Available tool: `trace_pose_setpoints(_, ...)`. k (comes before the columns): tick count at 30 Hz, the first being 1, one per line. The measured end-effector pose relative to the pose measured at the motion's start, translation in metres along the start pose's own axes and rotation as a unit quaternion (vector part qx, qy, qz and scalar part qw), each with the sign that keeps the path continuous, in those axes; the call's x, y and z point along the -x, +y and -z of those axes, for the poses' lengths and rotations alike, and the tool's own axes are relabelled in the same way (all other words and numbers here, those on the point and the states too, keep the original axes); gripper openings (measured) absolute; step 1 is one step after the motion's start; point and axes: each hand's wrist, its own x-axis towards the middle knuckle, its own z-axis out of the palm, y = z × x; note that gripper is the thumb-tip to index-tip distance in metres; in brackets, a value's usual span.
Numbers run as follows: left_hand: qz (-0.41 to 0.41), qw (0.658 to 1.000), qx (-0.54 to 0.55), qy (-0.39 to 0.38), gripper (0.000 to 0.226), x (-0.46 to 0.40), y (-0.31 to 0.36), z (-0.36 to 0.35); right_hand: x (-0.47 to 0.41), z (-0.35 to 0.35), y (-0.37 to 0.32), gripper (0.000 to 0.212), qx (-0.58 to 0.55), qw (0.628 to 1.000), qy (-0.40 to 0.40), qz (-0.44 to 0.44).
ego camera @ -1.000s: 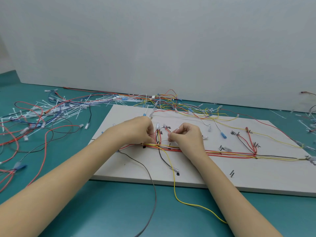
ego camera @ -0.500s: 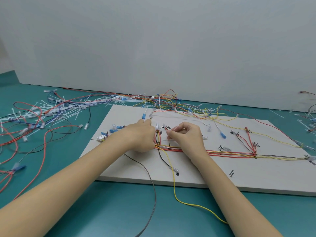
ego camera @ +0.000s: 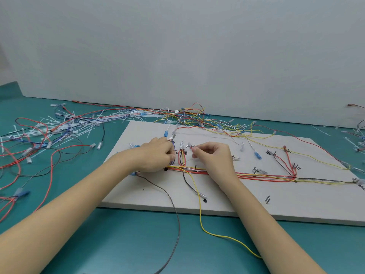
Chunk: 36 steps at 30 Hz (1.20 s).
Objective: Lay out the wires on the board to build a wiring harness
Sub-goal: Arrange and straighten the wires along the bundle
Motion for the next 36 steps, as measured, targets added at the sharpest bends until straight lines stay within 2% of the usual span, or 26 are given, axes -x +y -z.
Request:
trace_pose_setpoints(5,-0.027,0.997,0.052,0.044,0.020,0.001,0.007,-0.008,0.003,-0.001,-0.004,0.014,0.040,0.999,-0.024,0.012)
trace_pose_setpoints(17,-0.076,0.983,0.129,0.105,0.013,-0.002,0.008,-0.026,0.005,-0.001,-0.004,0.016,0.034,0.999,-0.027,0.028)
trace_pose_setpoints(21,-0.075,0.984,0.122,0.104,0.011,-0.003,0.008,-0.026,0.003,0.001,-0.005,0.015,0.011,0.998,-0.047,0.028)
trace_pose_setpoints(27,-0.069,0.976,0.173,0.109,0.010,-0.003,0.006,-0.025,0.001,0.001,-0.004,0.023,0.021,0.998,-0.055,0.021)
trace_pose_setpoints(36,-0.073,0.978,0.161,0.109,0.013,-0.005,0.002,-0.025,-0.002,0.004,0.001,0.015,0.000,0.998,-0.037,0.040)
